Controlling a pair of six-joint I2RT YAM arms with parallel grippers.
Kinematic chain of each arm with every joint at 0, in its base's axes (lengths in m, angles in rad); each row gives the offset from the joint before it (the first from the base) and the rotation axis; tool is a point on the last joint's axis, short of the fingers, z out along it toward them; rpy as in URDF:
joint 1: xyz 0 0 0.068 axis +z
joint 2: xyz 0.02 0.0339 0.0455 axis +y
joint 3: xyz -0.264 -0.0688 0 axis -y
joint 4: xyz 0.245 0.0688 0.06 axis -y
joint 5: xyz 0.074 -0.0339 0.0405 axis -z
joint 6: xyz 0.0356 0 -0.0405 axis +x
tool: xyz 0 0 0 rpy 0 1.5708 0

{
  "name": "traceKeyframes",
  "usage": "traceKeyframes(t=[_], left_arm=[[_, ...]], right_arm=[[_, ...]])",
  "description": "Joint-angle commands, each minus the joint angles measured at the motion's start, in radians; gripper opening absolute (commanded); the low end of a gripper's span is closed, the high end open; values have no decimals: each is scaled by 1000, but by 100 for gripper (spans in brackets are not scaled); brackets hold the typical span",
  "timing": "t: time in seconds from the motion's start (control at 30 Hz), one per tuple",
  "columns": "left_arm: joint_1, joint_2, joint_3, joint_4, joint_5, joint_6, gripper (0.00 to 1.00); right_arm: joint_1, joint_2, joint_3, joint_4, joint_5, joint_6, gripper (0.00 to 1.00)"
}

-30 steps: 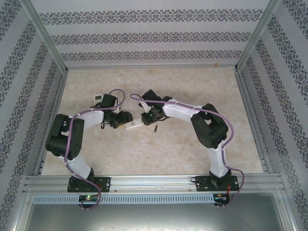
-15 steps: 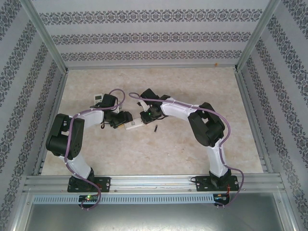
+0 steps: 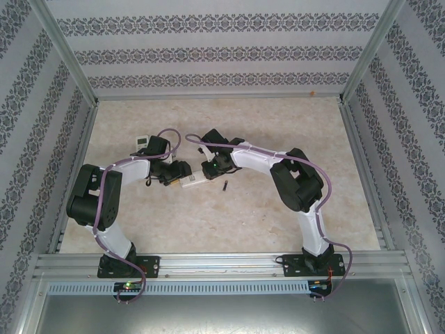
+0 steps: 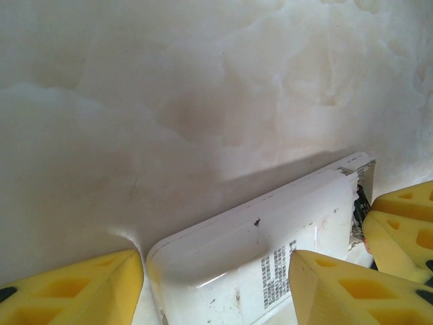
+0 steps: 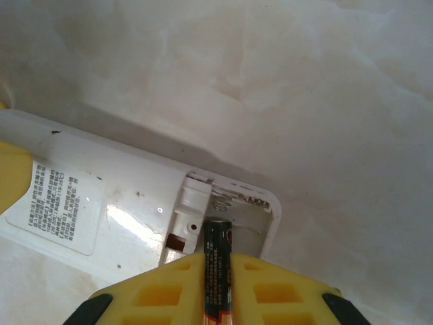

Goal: Load the batteries into the remote control

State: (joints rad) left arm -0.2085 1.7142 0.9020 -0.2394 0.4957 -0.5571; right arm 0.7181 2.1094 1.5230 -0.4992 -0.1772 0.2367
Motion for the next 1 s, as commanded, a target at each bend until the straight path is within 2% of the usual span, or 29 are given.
traceKeyframes(t=[0.0, 0.37, 0.5, 0.73, 0.87, 0.97], left_arm=[[-18, 53, -8, 0, -1, 19, 61], [-18, 67, -2, 7, 0, 19, 60], [-19, 73, 0, 4, -11, 26, 60], [-19, 116, 4, 18, -28, 24, 59], [-17, 124, 2, 28, -23, 23, 59], [-18, 115, -2, 28, -26, 26, 59]], right_arm=[[19, 33, -6, -44, 9, 20, 18], [26, 74, -8, 40, 59, 210, 12], [26, 70, 2, 64, 35, 224, 8], [28, -6, -49, 137, -7, 255, 7], [30, -39, -76, 174, 6, 252, 8], [29, -6, -64, 175, 19, 229, 8]])
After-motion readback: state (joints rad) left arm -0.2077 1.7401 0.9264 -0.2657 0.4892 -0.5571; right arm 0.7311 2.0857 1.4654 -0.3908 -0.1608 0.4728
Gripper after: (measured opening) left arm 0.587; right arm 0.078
